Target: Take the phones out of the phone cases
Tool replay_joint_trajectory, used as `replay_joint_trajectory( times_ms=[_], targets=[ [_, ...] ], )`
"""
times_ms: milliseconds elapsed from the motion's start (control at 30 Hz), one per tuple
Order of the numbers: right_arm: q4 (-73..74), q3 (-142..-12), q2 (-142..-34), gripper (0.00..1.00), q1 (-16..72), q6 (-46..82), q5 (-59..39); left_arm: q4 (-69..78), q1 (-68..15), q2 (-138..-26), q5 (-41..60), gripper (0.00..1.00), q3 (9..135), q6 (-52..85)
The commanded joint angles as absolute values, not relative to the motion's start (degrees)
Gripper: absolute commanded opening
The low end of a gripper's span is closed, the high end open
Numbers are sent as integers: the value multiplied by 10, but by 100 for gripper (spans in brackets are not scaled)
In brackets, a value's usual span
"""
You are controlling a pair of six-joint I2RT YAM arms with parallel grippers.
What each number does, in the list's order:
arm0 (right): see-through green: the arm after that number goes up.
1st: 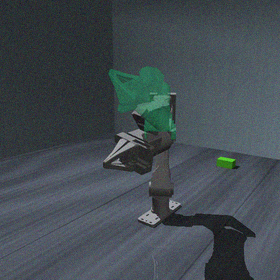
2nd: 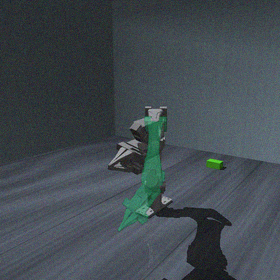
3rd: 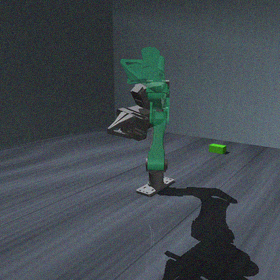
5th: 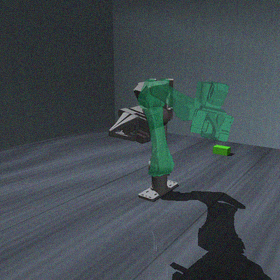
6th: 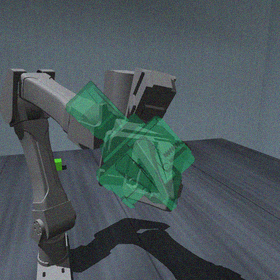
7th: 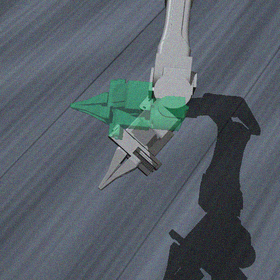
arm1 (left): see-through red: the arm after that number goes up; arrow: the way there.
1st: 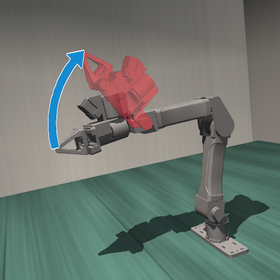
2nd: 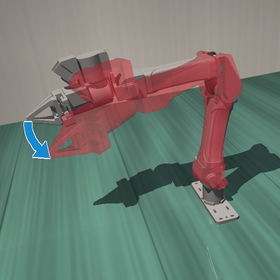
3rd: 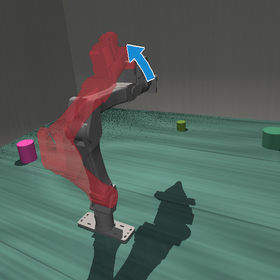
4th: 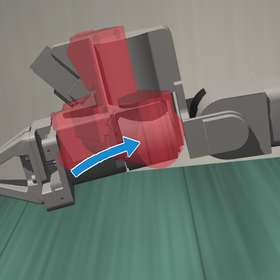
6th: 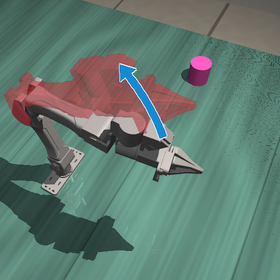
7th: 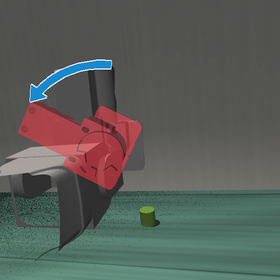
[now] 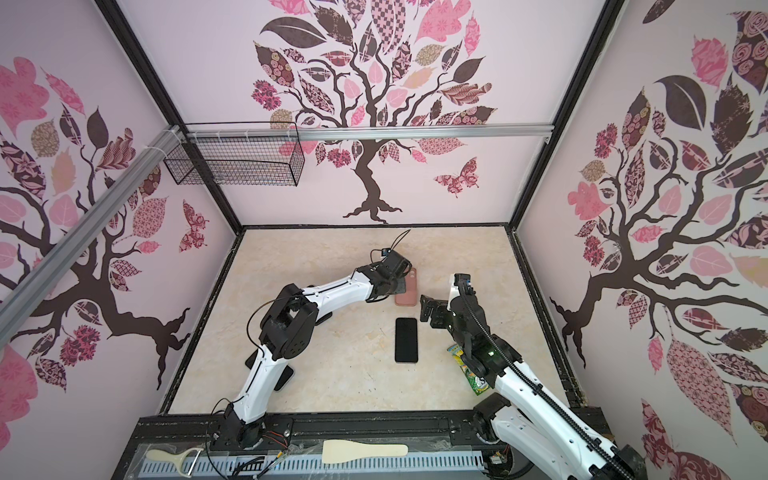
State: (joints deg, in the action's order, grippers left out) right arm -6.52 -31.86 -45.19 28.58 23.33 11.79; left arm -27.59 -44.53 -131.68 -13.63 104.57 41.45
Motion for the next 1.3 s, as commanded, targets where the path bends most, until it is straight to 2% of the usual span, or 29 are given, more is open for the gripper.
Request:
replay_joint_trajectory(
  times_ms=[0, 767, 1000, 1067, 1133, 1267],
  targets=[
    [-54, -325, -459, 99, 285, 221, 121, -270, -441, -1331, -128, 0, 1067, 424],
    [-68, -330, -468, 100, 285, 220, 112, -268, -441, -1345, -118, 0, 1053, 448],
    [-70, -331, -465, 99, 285, 221, 111, -267, -439, -1335, -120, 21, 1050, 447],
    [-71, -331, -462, 100, 285, 222, 111, -268, -440, -1322, -124, 31, 1049, 444],
    [-71, -330, -460, 99, 285, 224, 111, -267, -439, -1301, -130, 41, 1042, 442],
    [-71, -332, -463, 99, 285, 219, 95, -258, -439, -1228, -139, 51, 1004, 433]
  ],
)
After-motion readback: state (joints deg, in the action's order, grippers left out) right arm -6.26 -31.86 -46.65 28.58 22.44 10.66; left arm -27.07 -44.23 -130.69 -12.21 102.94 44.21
